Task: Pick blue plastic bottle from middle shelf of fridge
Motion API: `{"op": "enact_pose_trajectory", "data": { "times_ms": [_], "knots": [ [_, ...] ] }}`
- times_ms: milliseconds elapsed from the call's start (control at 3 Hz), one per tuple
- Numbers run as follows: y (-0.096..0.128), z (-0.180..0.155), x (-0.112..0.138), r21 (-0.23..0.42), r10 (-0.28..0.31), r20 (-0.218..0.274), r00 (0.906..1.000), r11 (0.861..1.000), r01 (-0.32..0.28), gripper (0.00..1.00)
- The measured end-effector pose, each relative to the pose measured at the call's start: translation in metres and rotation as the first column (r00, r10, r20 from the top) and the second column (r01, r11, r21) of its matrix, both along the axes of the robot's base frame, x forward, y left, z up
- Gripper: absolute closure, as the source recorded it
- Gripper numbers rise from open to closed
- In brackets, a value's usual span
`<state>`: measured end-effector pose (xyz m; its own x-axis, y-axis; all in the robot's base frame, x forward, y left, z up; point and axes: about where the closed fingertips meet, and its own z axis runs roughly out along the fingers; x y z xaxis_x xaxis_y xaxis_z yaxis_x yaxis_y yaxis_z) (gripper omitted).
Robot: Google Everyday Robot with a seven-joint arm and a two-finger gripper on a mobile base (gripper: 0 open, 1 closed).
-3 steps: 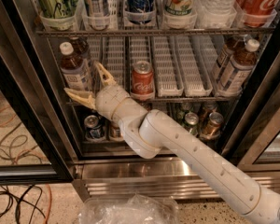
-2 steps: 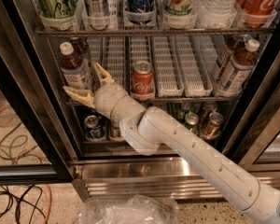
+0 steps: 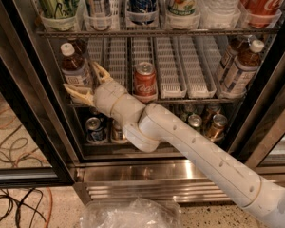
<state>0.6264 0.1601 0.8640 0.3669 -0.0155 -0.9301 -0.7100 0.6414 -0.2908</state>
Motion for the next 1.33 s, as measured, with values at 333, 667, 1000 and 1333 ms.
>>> {"op": "enact_pose_trajectory", "data": {
  "times_ms": [333, 667, 1000, 1333],
  "knots": [
    [0.005, -0.001, 0.005, 0.002, 0.013, -0.012, 0.9999, 1.000, -0.013, 0.33],
    [0.010, -0.003, 0.013, 0.029, 0.017, -0.043, 0.9989, 0.999, -0.015, 0.32],
    [0.011, -0.005, 0.017, 0.044, 0.013, -0.064, 0.9979, 0.999, -0.010, 0.32],
    [0.011, -0.005, 0.018, 0.044, 0.013, -0.064, 0.9979, 0.999, -0.010, 0.58]
  ]
}}
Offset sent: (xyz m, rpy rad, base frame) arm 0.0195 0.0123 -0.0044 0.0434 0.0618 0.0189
